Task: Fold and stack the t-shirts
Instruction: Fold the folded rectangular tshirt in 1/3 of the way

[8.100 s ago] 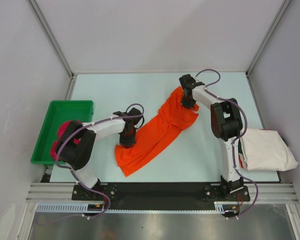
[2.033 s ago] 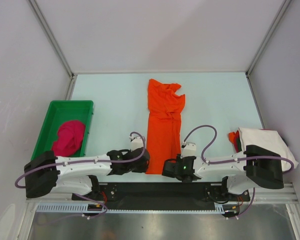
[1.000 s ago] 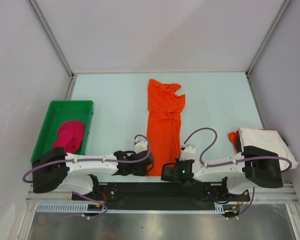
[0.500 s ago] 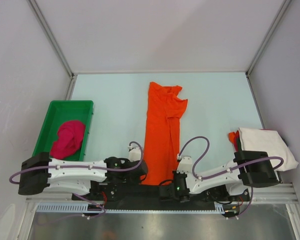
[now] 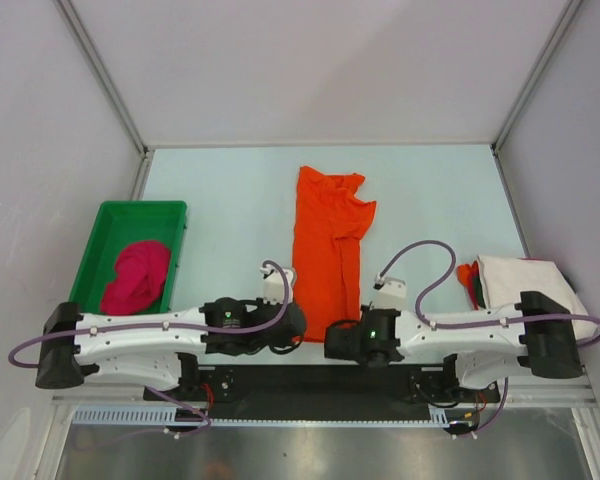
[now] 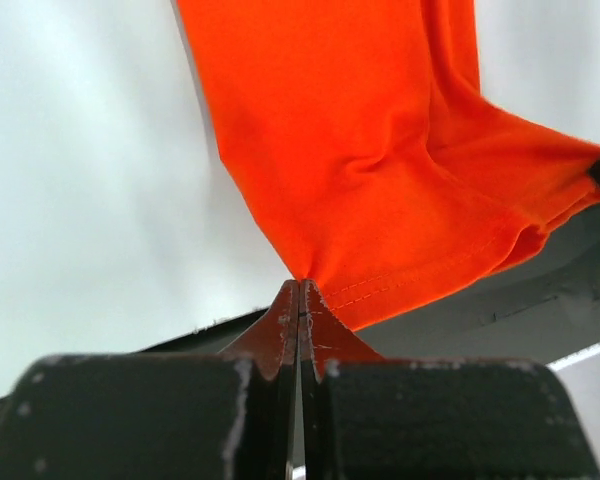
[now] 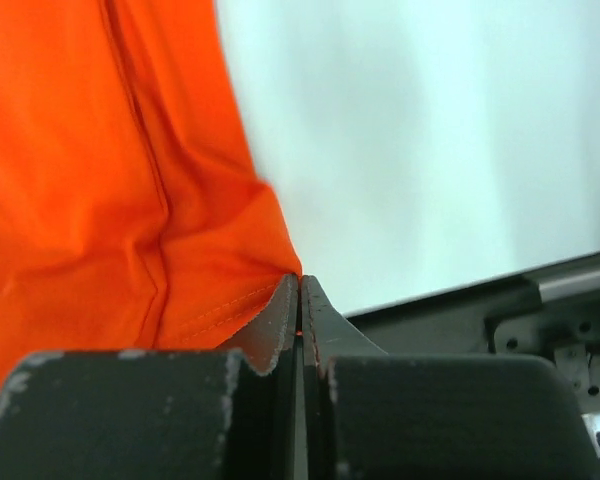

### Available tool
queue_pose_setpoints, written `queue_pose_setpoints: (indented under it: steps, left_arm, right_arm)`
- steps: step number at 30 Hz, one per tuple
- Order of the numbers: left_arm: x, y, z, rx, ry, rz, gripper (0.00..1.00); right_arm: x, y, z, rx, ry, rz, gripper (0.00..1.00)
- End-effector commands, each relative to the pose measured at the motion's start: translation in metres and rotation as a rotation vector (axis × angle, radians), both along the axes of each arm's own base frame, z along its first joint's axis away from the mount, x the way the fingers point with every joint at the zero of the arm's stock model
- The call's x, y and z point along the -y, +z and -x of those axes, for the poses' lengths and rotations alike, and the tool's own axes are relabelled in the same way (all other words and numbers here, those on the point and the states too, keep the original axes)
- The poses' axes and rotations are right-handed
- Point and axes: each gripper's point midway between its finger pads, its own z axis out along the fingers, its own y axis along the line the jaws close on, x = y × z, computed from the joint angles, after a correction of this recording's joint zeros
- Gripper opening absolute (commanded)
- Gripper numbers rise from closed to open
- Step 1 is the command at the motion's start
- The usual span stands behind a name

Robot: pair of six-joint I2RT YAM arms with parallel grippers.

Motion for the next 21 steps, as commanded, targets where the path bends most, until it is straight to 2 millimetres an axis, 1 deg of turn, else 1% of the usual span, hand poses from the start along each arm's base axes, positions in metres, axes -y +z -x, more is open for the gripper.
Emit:
queue_pose_setpoints:
  steps: [1,2,3,5,6,8,9,10,11,12,13,14,15,16,17,18,19,20,21]
  left_arm:
    - [0.0,0.021,-0.024,0.098,0.018,-0.031,0.0]
    - [0.001,0.024,-0.028,0.103,0.025,-0.022,0.0]
    - [-0.002,0.025,-0.035,0.11,0.038,-0.032,0.0]
    - [-0.004,0.028,-0.045,0.121,0.056,-0.033,0.0]
    - [-0.008,0.031,-0.055,0.127,0.088,-0.033,0.0]
    - [-0.01,0.035,-0.067,0.143,0.095,-0.038,0.0]
    - [-0.015,0.037,-0.078,0.15,0.111,-0.047,0.0]
    - [-0.014,0.04,-0.084,0.159,0.117,-0.037,0.0]
    - [-0.015,0.041,-0.09,0.165,0.123,-0.038,0.0]
    - [-0.019,0.042,-0.101,0.17,0.134,-0.058,0.0]
    - [-0.017,0.044,-0.108,0.179,0.135,-0.051,0.0]
    - [-0.017,0.046,-0.114,0.186,0.137,-0.054,0.0]
    - [-0.018,0.045,-0.125,0.192,0.142,-0.075,0.0]
    - [-0.015,0.047,-0.132,0.198,0.14,-0.066,0.0]
    - [-0.011,0.051,-0.138,0.204,0.137,-0.062,0.0]
    - [-0.014,0.046,-0.149,0.197,0.142,-0.09,0.0]
    - [-0.01,0.045,-0.155,0.193,0.141,-0.085,0.0]
    - [-0.005,0.051,-0.162,0.196,0.138,-0.072,0.0]
    - [-0.008,0.052,-0.173,0.194,0.152,-0.071,0.0]
  right_arm:
    - [0.012,0.029,-0.042,0.121,-0.012,0.033,0.0]
    - [0.013,0.031,-0.047,0.126,-0.015,0.031,0.0]
    - [0.019,0.032,-0.055,0.125,-0.024,0.047,0.0]
    - [0.017,0.035,-0.067,0.136,-0.033,0.028,0.0]
    - [0.018,0.036,-0.071,0.139,-0.03,0.033,0.0]
    - [0.018,0.042,-0.088,0.15,-0.033,0.036,0.0]
    - [0.017,0.044,-0.094,0.155,-0.03,0.035,0.0]
    - [0.018,0.046,-0.106,0.16,-0.03,0.048,0.0]
    - [0.017,0.048,-0.112,0.164,-0.027,0.05,0.0]
    - [0.015,0.051,-0.12,0.167,-0.027,0.044,0.0]
    - [0.015,0.054,-0.133,0.175,-0.022,0.048,0.0]
    - [0.015,0.051,-0.139,0.167,-0.021,0.063,0.0]
    - [0.009,0.054,-0.149,0.176,-0.022,0.037,0.0]
    - [0.008,0.054,-0.154,0.175,-0.019,0.041,0.0]
    - [0.014,0.05,-0.165,0.163,-0.018,0.068,0.0]
    - [0.007,0.052,-0.174,0.171,-0.016,0.043,0.0]
    - [0.007,0.05,-0.18,0.17,-0.016,0.043,0.0]
    - [0.012,0.046,-0.19,0.156,-0.019,0.069,0.0]
    - [0.009,0.045,-0.199,0.158,-0.021,0.053,0.0]
